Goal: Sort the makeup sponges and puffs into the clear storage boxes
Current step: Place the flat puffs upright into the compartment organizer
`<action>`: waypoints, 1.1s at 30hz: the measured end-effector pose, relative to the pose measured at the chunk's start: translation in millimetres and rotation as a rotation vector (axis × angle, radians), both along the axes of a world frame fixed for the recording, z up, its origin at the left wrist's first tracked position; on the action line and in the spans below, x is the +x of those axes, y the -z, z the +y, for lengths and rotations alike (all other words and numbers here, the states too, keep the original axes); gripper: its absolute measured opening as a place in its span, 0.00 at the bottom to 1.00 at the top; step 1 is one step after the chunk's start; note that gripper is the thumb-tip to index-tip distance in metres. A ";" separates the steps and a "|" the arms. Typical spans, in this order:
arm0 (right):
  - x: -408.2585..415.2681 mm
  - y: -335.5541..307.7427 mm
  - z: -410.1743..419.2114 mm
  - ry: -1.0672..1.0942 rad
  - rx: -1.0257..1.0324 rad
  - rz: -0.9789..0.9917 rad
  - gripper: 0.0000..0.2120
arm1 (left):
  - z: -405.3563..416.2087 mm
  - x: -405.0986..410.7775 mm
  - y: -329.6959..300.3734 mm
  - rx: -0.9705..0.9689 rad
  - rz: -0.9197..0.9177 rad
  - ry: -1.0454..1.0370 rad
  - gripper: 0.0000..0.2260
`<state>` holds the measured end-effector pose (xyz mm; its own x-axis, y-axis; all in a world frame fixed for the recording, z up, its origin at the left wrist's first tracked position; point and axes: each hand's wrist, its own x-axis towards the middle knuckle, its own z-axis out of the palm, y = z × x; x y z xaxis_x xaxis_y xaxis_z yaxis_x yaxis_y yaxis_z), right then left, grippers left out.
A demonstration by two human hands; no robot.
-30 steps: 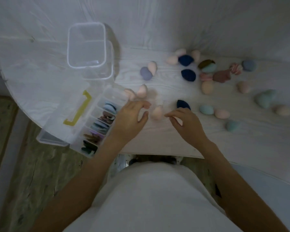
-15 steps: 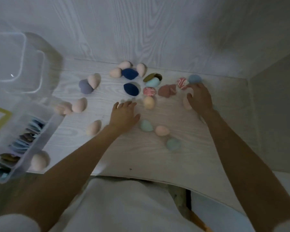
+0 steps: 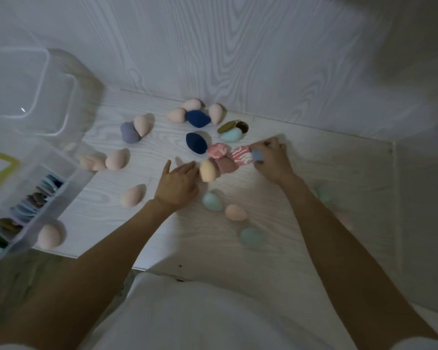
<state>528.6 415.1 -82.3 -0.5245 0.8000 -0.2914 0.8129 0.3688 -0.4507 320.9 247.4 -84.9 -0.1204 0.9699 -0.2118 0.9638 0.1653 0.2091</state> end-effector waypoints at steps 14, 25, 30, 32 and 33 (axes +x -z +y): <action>-54.5 -65.5 -130.2 0.196 0.087 0.575 0.19 | -39.2 -27.8 -32.7 0.195 -0.332 -0.075 0.18; -204.0 -71.0 -231.4 0.033 -0.100 0.487 0.08 | -197.6 -176.7 -81.8 0.421 -0.230 -0.460 0.15; -270.0 -79.9 -259.7 0.047 -0.154 0.574 0.06 | -234.3 -247.1 -71.6 0.167 -0.041 -0.340 0.19; -294.2 -78.9 -268.9 0.077 -0.181 0.619 0.06 | -240.0 -261.3 -68.6 0.111 0.038 -0.299 0.19; -303.0 -78.5 -272.4 0.083 -0.200 0.631 0.06 | -240.4 -263.5 -66.8 0.088 0.070 -0.270 0.20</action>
